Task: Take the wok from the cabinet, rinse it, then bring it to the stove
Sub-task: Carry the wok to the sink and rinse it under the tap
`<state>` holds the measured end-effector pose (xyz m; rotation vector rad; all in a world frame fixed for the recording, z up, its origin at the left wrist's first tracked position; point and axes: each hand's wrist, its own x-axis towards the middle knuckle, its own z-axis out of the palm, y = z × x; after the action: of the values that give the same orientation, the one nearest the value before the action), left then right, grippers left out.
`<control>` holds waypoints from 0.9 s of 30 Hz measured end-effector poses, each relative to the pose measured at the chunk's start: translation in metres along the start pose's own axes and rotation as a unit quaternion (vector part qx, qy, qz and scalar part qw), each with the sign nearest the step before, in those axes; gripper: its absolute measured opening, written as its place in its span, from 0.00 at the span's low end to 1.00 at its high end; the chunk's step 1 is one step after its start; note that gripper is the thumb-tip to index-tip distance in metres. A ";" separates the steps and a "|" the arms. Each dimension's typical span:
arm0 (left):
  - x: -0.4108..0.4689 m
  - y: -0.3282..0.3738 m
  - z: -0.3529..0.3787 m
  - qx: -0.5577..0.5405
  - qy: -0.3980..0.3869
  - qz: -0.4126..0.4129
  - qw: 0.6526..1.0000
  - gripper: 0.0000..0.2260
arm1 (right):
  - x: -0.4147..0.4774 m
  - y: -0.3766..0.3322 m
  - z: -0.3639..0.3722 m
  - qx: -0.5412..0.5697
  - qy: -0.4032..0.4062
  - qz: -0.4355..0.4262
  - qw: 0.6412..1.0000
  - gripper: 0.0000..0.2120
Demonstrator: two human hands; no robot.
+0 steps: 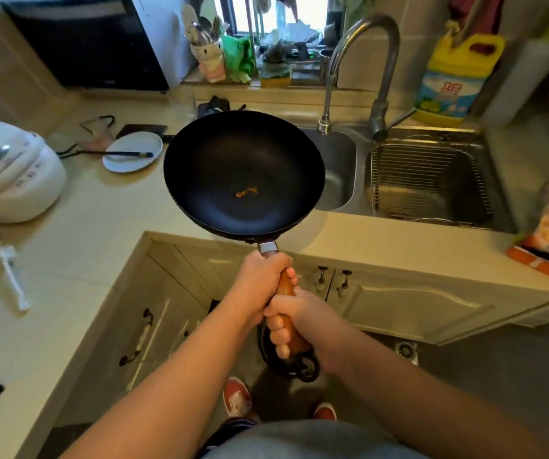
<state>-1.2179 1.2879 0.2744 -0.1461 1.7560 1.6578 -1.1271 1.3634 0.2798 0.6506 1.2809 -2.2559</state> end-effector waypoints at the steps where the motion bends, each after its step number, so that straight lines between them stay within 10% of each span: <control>1: 0.011 0.006 -0.001 0.000 0.004 -0.006 1.000 0.04 | 0.008 -0.008 -0.001 0.011 -0.005 0.005 1.000 0.06; 27: 0.244 0.149 -0.031 0.141 -0.025 -0.098 0.985 0.04 | 0.194 -0.192 0.000 0.314 0.037 0.099 0.943 0.09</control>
<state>-1.4909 1.3765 0.2615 -0.1395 1.8536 1.2492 -1.3943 1.4209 0.2881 1.0356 0.4644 -2.4751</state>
